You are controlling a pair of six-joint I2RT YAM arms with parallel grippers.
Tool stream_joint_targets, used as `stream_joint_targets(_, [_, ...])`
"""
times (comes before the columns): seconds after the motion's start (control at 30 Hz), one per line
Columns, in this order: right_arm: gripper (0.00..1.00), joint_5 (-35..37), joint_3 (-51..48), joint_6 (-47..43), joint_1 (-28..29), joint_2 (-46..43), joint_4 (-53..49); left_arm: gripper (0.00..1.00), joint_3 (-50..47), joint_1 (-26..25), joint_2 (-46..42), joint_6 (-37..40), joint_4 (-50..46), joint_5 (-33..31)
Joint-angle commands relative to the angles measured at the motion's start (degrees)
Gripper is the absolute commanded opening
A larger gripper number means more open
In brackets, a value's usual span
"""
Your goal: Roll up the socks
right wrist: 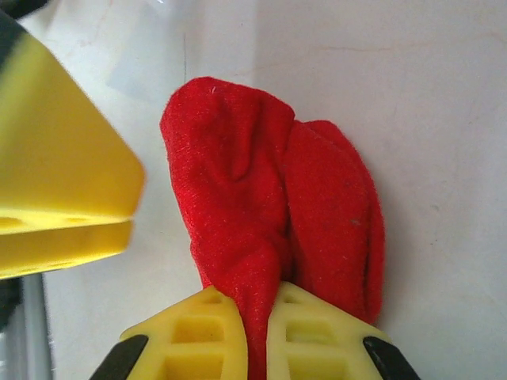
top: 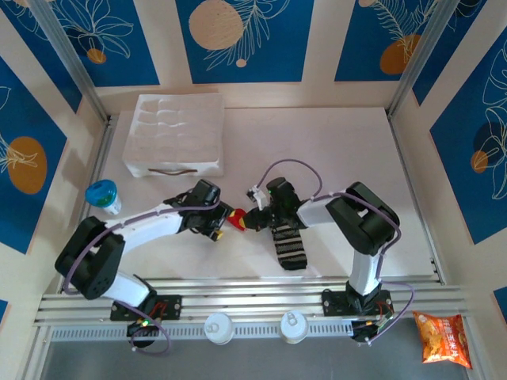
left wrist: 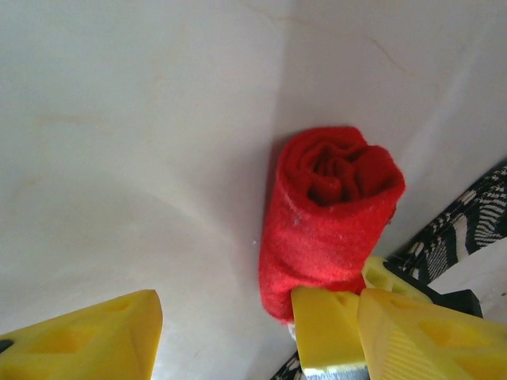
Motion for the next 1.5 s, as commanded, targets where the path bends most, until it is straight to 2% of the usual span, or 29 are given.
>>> stream_joint_targets(0.0, [0.0,-8.31,-0.57,3.86,-1.63,5.21,-12.45,0.64,2.25,0.34,3.78,3.71,5.52,0.79])
stream_joint_targets(0.3, [0.0,-13.08,6.31,4.58,-3.37,11.44,-22.12,0.48,2.85,0.13,8.0,5.1,6.26,0.61])
stream_joint_targets(0.47, [0.0,-8.01,4.86,1.46,-1.39,7.46,-20.82,0.18,6.37,-0.03,12.47,5.7,-1.19,0.83])
stream_joint_targets(0.53, [0.08,-4.08,4.14,-0.07,-0.2,4.1,-20.31,0.03,7.75,0.0,12.57,5.28,-8.27,-0.53])
stream_joint_targets(0.57, [0.14,-2.13,4.1,-0.31,0.27,2.7,-20.48,0.0,8.47,-0.05,12.38,5.18,-12.06,-1.15])
stream_joint_targets(0.63, [0.24,1.24,4.14,-0.36,1.05,-0.74,-20.31,0.0,9.66,0.05,11.95,5.52,-18.88,-2.07])
stream_joint_targets(0.7, [0.29,6.32,3.42,-2.03,2.72,-5.59,-20.1,0.0,9.77,0.05,11.73,6.11,-22.09,-2.46])
stream_joint_targets(0.73, [0.35,8.75,2.87,-3.92,4.02,-8.42,-19.9,0.0,9.26,0.04,11.39,6.25,-22.89,-2.68])
stream_joint_targets(0.8, [0.36,13.93,2.61,-8.11,7.07,-13.45,-20.58,0.0,7.58,0.11,10.22,5.53,-23.89,-3.31])
stream_joint_targets(0.9, [0.41,26.35,-0.54,-11.13,12.0,-21.2,-16.93,0.0,4.62,0.63,7.55,4.05,-25.13,-4.23])
stream_joint_targets(0.97, [0.45,29.82,-2.42,-12.58,14.1,-23.89,-15.01,0.0,3.48,0.9,6.01,3.99,-26.12,-4.73])
stream_joint_targets(1.03, [0.45,28.96,-2.98,-14.16,16.24,-24.46,-15.4,0.0,3.62,1.31,5.3,4.41,-28.93,-5.12])
stream_joint_targets(1.1, [0.47,33.32,-4.29,-17.04,19.65,-23.92,-14.14,0.0,4.36,1.69,5.23,4.98,-31.65,-5.3])
stream_joint_targets(1.2, [0.59,38.91,-6.89,-21.7,24.55,-22.48,-8.77,0.0,5.18,1.91,5.76,4.84,-34.15,-4.8])
stream_joint_targets(1.47, [0.61,42.03,-1.42,-25.85,29.25,-13.98,-6.18,0.0,8.81,4.96,11.61,7.72,-35.17,-0.05])
